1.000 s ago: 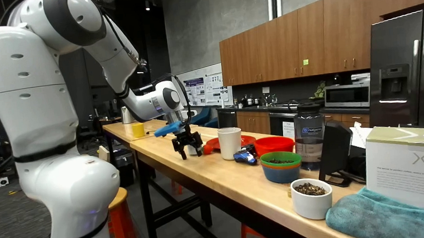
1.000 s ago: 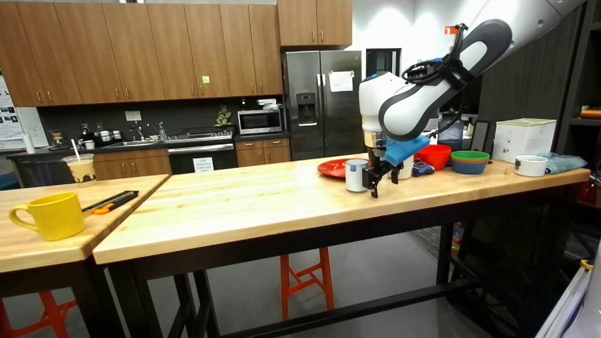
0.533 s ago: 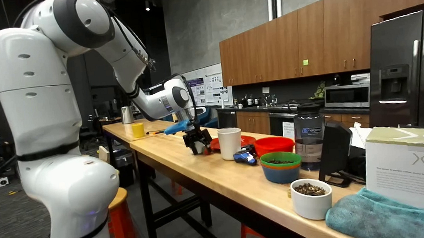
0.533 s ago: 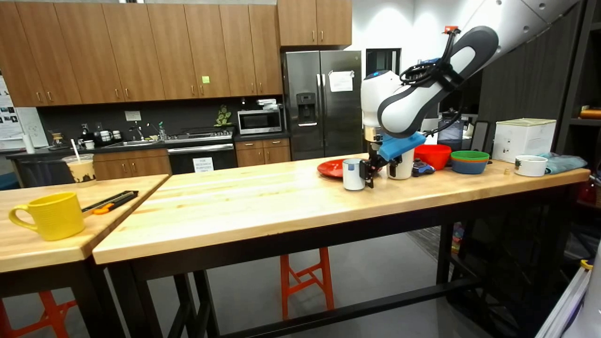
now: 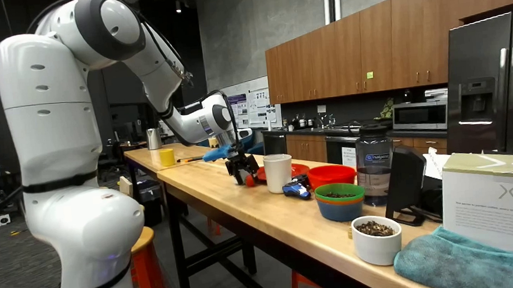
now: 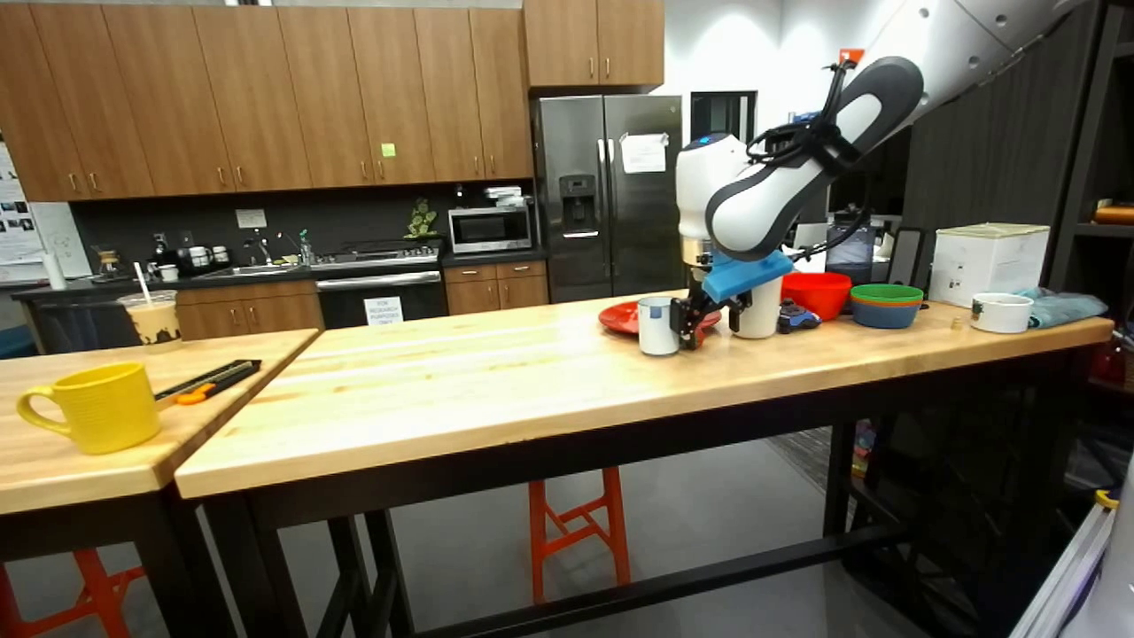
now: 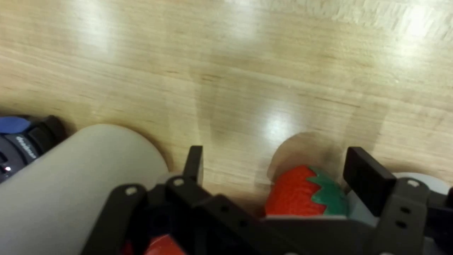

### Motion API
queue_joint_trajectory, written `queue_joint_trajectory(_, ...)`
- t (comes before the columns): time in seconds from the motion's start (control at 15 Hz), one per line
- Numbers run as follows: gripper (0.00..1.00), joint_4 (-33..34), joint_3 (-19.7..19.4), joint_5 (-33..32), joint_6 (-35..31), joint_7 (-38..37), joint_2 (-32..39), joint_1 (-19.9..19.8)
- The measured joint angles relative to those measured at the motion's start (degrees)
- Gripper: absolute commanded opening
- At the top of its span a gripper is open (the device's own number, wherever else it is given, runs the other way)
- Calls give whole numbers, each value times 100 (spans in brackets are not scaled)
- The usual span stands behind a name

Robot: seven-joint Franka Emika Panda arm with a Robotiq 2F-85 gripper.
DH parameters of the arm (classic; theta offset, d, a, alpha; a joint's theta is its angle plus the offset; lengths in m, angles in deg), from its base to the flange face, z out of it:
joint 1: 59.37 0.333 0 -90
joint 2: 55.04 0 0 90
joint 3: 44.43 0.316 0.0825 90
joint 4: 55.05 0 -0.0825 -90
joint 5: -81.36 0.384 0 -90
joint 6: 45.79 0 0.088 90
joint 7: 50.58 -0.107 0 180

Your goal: Pick up the red plush toy from the table and place it on the red plate

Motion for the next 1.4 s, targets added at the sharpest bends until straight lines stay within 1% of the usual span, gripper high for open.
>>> queue_joint_trajectory(0.6, 100, 11, 0, -1, -101, -106, 145, 90)
queue_joint_trajectory(1.4, 100, 103, 3, -1, -471, -95, 299, 300)
